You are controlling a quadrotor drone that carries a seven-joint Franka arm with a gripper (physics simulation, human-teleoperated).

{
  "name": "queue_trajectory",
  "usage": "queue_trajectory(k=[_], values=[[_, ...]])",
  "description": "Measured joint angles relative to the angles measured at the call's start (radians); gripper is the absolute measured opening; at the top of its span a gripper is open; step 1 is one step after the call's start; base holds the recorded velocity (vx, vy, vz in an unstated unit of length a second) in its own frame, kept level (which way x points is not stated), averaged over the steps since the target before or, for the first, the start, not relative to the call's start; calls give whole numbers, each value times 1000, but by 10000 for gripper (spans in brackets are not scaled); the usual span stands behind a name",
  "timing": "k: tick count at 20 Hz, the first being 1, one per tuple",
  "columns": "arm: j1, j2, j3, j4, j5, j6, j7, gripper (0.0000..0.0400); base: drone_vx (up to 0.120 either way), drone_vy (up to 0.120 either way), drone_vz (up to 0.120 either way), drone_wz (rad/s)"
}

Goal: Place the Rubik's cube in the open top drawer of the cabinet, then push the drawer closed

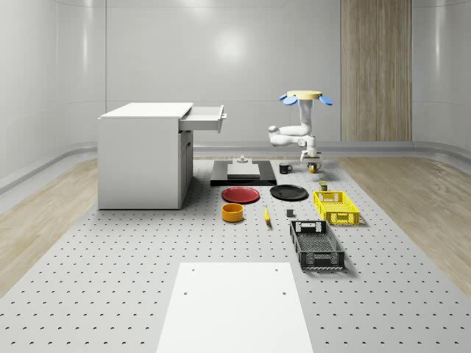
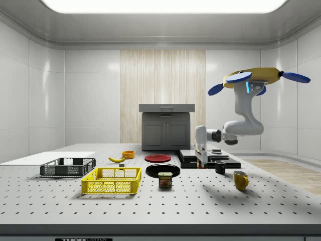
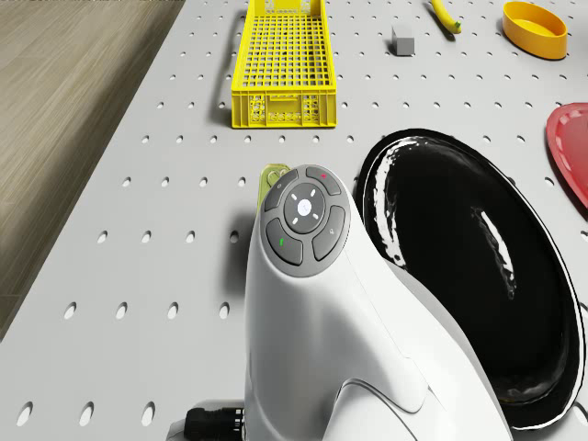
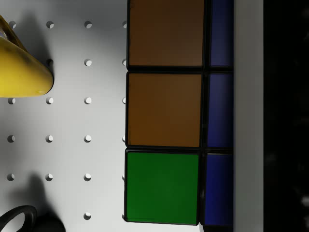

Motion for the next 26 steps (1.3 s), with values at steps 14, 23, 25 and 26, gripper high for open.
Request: queue_trajectory(k=[14, 23, 25, 26], values=[[-11, -40, 15, 1, 26, 35, 9, 320, 49, -80, 120, 0], [-16, -64, 19, 2, 37, 57, 14, 320, 111, -120, 120, 0], [-18, -68, 20, 2, 39, 61, 15, 320, 120, -120, 120, 0], [-18, -71, 20, 3, 40, 64, 15, 320, 120, -120, 120, 0]])
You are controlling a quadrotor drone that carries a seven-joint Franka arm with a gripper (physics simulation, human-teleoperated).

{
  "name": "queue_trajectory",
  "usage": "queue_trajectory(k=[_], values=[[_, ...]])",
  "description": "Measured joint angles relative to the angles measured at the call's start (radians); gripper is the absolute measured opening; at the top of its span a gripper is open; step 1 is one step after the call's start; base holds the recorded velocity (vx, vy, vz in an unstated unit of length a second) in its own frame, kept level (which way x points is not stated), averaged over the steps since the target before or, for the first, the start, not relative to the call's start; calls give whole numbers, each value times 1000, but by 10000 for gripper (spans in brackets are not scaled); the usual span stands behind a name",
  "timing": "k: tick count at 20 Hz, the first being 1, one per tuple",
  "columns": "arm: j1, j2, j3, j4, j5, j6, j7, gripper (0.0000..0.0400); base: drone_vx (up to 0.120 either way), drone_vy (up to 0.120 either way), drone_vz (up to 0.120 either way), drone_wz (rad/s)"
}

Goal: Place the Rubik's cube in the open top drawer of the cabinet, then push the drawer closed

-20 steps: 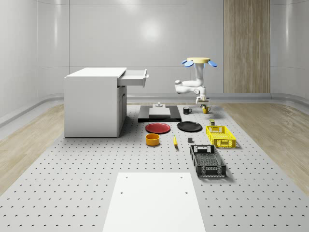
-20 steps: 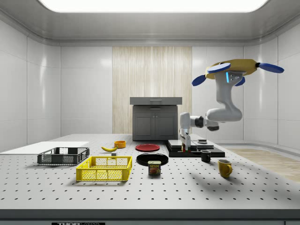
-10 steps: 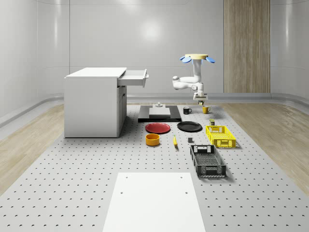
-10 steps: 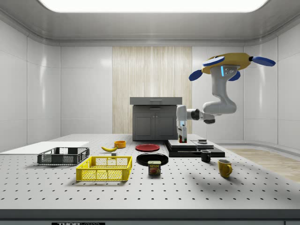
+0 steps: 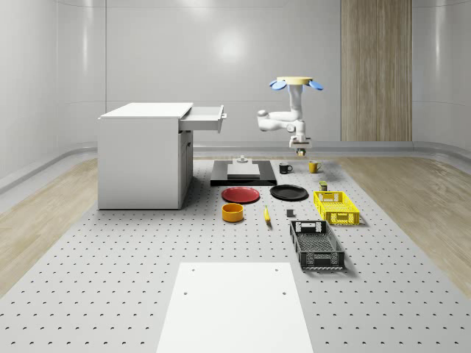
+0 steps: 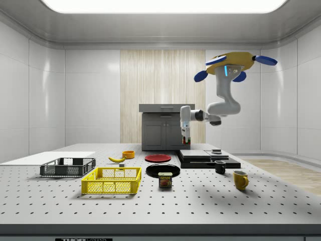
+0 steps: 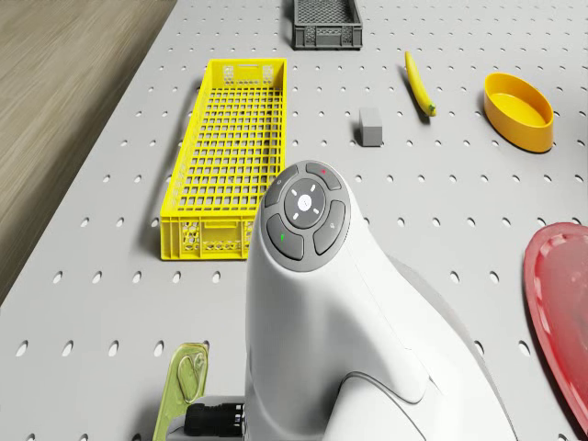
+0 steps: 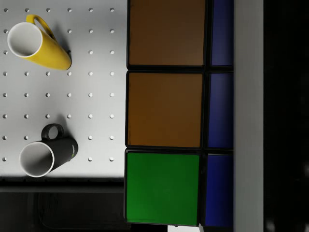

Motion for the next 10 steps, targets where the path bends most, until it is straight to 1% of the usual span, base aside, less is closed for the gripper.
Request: queue_trajectory(k=[1, 2, 10], values=[[-1, -2, 0, 0, 1, 2, 0, 320, 120, -120, 120, 0], [-1, -5, 1, 0, 2, 4, 1, 320, 40, -120, 120, 0], [-5, -22, 3, 1, 9, 20, 4, 320, 0, -120, 120, 0]])
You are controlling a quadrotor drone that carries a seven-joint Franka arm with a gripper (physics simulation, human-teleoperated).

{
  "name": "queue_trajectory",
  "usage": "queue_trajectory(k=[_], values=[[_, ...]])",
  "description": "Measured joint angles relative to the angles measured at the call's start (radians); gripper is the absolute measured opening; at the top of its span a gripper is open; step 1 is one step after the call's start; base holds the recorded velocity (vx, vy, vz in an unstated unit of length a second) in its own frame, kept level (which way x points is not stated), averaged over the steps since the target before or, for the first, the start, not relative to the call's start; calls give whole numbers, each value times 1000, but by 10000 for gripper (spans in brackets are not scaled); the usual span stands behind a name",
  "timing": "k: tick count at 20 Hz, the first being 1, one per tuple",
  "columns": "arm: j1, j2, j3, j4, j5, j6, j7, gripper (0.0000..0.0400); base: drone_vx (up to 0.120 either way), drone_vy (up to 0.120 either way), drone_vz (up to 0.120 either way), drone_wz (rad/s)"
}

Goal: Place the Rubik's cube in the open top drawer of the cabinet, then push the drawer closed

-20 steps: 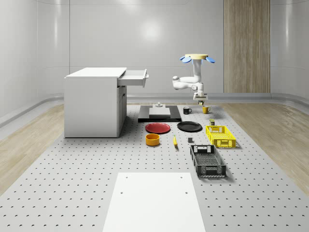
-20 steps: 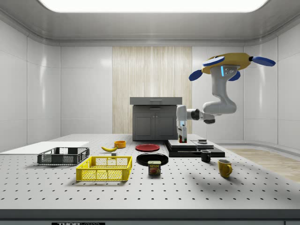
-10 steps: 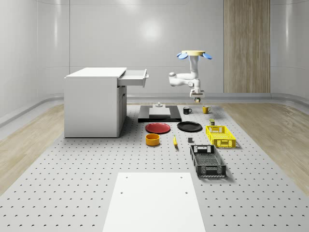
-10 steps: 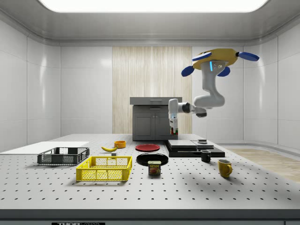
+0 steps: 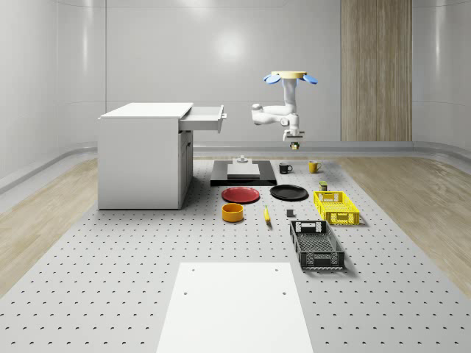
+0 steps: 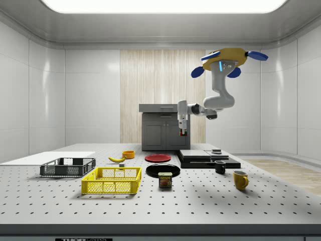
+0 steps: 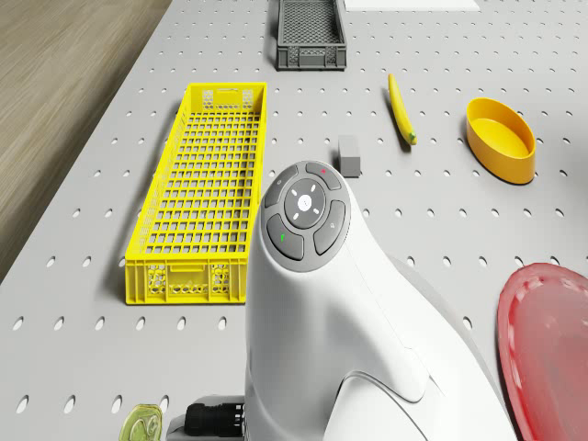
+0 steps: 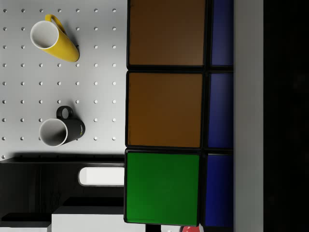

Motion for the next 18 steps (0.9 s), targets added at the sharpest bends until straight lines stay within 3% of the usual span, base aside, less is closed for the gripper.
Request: queue_trajectory(k=[18], values=[[-8, -32, 4, 1, 13, 30, 6, 320, 0, -120, 120, 0]])
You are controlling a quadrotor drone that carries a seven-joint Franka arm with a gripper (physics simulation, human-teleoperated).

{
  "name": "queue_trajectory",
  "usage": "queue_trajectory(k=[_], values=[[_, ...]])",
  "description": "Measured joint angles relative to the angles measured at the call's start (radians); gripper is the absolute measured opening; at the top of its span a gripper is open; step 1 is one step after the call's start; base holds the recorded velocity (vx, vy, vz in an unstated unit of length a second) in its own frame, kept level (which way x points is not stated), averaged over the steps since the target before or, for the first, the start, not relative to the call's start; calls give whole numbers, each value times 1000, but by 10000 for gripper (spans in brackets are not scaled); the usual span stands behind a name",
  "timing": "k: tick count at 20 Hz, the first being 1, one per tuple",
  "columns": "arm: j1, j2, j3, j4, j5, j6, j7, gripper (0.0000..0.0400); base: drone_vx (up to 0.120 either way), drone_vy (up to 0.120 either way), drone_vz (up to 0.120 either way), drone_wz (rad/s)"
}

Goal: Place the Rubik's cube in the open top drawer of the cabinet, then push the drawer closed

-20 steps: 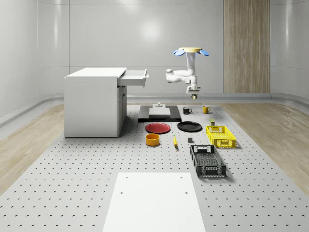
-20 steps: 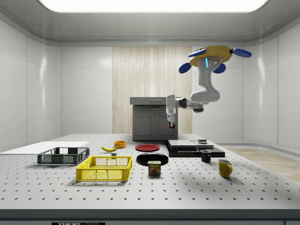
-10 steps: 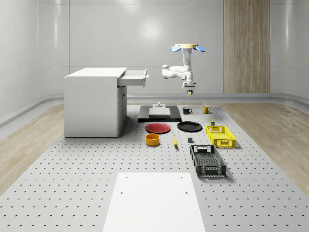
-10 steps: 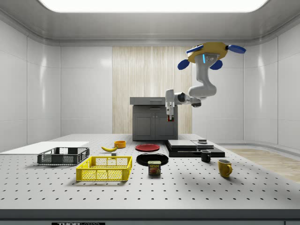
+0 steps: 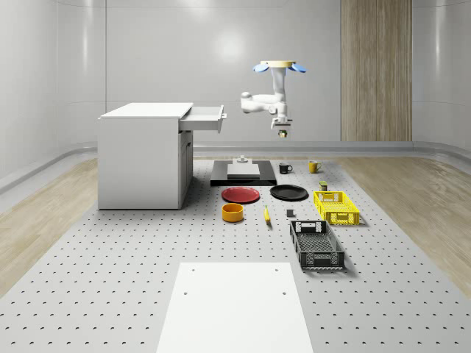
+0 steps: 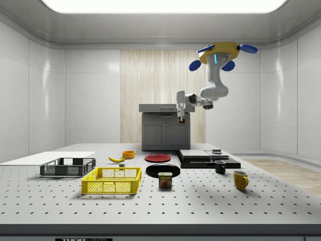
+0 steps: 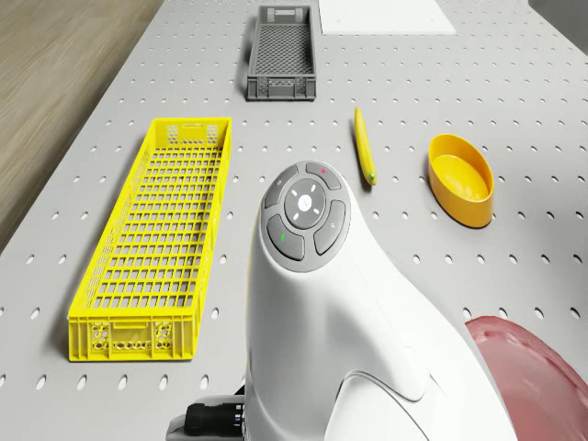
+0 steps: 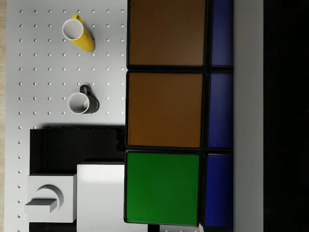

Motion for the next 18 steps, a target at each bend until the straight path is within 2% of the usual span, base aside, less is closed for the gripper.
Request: queue_trajectory(k=[18], values=[[-6, -24, 3, 1, 10, 22, 4, 320, 0, -120, 120, 0]])
